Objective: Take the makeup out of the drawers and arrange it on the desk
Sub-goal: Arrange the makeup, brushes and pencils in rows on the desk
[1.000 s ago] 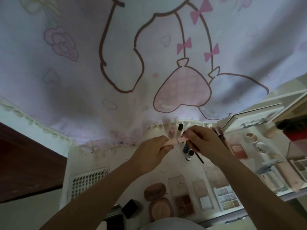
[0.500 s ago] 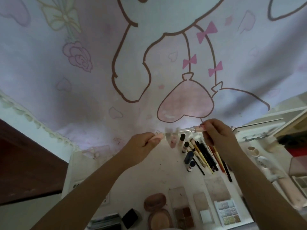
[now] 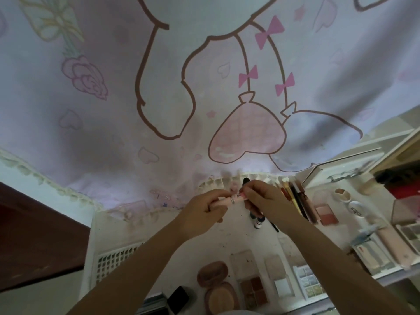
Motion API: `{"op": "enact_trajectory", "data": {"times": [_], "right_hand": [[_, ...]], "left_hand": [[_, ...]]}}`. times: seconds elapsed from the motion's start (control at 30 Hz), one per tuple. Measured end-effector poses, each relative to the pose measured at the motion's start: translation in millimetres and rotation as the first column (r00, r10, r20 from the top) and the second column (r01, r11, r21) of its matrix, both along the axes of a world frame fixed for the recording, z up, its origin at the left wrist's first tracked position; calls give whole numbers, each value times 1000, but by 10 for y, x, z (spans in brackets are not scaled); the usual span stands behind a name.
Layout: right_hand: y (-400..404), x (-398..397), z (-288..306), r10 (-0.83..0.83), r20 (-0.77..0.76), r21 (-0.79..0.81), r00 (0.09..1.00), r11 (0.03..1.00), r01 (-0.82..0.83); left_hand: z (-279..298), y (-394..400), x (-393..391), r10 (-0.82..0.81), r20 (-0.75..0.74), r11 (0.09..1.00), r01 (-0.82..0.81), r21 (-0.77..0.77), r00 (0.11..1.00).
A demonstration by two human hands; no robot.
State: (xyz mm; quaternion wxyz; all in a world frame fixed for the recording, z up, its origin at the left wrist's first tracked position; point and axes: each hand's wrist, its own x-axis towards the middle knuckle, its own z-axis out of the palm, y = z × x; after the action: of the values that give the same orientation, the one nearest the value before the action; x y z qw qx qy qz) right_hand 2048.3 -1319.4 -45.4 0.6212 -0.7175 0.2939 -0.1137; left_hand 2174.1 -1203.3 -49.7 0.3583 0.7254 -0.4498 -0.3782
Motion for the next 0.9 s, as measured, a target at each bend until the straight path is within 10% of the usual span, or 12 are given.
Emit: {"op": "enact_trajectory", "data": {"times": [0.27,0.47,0.57,0.73,0.9], "right_hand": [[-37,-81,-335,54,-181,-78,982,995,-69],[-313,-428,-832,-298,-250,-532,921,837,126],[-370,-566,-1214,-287,-337,-715,897,698,-45],[-390,-598,-1560,-223,-713,-578,664,723,-378],[-424,-606,-1674,-176,-711,-556,681,734,-390]], "left_hand": [[-336,-179,-109,80,-40,995,-77,61,996],[-585,-528,32,-83,465,944,-80,320,882],[-748,-814,46,-214,557,871,-101,480,803],[-973,-1168,-66,-307,595,788,-152,596,742],[-1022,-1286,-165,-394,611,746,-150,649,687]]}}
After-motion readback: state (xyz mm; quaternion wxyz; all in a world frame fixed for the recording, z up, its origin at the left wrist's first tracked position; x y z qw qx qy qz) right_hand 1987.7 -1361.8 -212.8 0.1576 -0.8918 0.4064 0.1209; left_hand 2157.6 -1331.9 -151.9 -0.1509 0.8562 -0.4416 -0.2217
